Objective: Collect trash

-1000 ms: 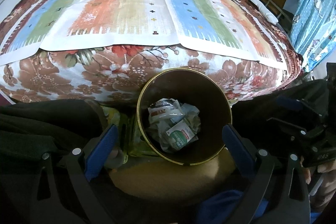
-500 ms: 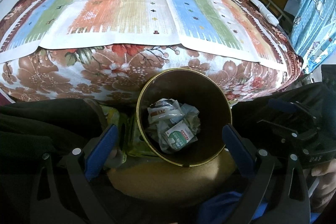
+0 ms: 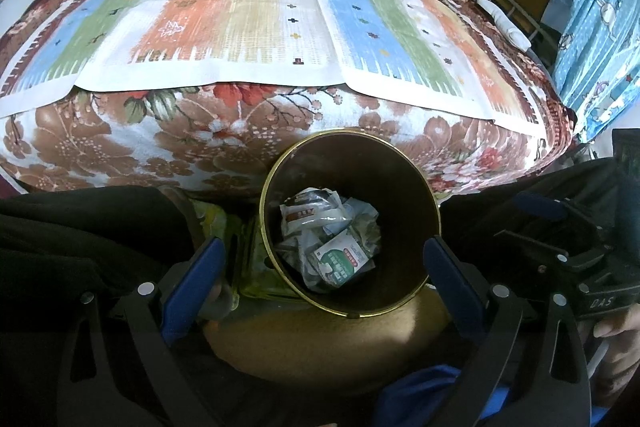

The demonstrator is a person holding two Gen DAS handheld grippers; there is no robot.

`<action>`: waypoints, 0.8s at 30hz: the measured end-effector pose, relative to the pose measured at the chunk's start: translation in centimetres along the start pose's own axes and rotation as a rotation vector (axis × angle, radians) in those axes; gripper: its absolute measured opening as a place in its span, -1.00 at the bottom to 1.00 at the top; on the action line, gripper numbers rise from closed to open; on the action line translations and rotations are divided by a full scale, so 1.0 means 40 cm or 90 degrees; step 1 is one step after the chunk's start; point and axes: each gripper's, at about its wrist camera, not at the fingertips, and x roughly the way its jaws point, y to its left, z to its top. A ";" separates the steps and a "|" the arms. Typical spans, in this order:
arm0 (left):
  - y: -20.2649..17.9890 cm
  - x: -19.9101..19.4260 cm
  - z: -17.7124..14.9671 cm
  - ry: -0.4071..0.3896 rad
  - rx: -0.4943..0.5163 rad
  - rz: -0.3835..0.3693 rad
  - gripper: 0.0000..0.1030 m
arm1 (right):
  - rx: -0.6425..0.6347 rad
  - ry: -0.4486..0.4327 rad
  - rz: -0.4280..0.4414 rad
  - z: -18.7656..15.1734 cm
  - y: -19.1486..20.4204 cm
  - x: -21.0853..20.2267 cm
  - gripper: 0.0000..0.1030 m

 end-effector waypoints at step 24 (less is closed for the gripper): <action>-0.009 0.005 0.000 0.001 0.002 0.000 0.89 | 0.013 0.006 0.022 0.002 0.000 0.008 0.83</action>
